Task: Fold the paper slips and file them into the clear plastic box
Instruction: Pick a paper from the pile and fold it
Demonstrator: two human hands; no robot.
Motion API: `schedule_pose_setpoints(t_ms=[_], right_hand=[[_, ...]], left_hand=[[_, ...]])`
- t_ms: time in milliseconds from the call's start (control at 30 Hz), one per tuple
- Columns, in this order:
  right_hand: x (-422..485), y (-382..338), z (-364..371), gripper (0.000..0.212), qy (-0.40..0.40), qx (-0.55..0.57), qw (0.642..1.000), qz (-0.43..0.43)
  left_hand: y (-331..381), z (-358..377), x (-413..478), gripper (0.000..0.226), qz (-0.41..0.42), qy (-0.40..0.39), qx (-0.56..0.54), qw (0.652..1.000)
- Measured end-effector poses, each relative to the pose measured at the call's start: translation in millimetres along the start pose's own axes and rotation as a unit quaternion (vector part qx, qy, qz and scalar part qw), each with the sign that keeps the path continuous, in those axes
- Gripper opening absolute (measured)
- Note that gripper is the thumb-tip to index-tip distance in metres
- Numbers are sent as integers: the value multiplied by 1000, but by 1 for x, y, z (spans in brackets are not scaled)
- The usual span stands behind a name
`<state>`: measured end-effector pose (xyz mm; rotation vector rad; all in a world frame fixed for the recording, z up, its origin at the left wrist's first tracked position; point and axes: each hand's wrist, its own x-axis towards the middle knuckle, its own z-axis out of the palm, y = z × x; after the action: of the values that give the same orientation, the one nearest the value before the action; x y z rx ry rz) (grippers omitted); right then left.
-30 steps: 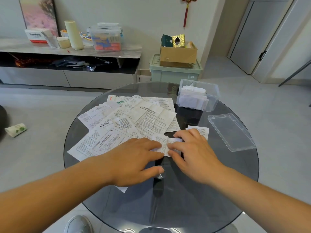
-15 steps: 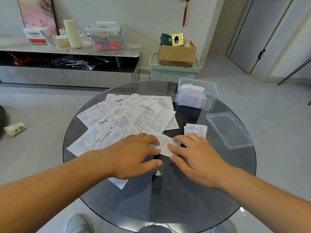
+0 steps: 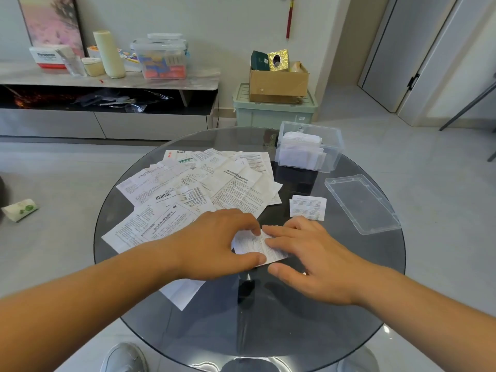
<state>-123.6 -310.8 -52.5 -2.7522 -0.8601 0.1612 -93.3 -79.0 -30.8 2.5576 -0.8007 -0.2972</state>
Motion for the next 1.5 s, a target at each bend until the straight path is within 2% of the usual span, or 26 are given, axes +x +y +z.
schedule_pose_setpoints(t_ms=[67, 133, 267, 400, 467, 533, 633, 733, 833, 1000, 1100, 1200, 1333, 1500], right_hand=[[0, 0, -2, 65, -7, -8, 1000, 0], [-1, -2, -3, 73, -7, -17, 1000, 0], [0, -7, 0, 76, 27, -14, 1000, 2], [1, -11, 4, 64, 43, -13, 999, 9], [0, -11, 6, 51, 53, -6, 998, 23], [-1, -11, 5, 37, 64, 10, 997, 37], [3, -11, 4, 19, 91, 63, 992, 66], [9, -7, 4, 15, 123, 108, 982, 94], [11, -6, 5, 9, 117, 113, 982, 102], [13, -1, 2, 30, 100, 86, 976, 171], [13, -2, 1, 36, 100, 93, 967, 214], [13, -3, -3, 36, 92, 92, 961, 242], [13, -4, -11, 41, 41, 75, 966, 245], [9, -6, -22, 49, 1, 96, 964, 248]], left_hand=[[1, -1, 0, 28, -26, 5, -76, 997], [3, -1, 0, 31, -43, 11, -130, 990], [6, 0, 0, 33, -65, -7, -215, 974], [7, 0, 0, 33, -91, 4, -313, 946], [9, 0, 0, 32, -108, 4, -375, 921], [9, 0, 1, 31, -111, 8, -394, 912], [8, 2, 0, 29, -104, 22, -365, 925], [4, 8, 0, 27, -84, 42, -279, 956], [4, 12, 0, 21, -53, 43, -206, 976], [9, 16, 7, 40, -35, 55, -119, 991], [12, 18, 11, 43, -14, 46, -64, 997], [10, 19, 14, 38, 5, 42, -24, 999], [11, 22, 18, 25, 9, 33, 38, 999], [18, 26, 20, 27, 21, 47, 102, 993]])
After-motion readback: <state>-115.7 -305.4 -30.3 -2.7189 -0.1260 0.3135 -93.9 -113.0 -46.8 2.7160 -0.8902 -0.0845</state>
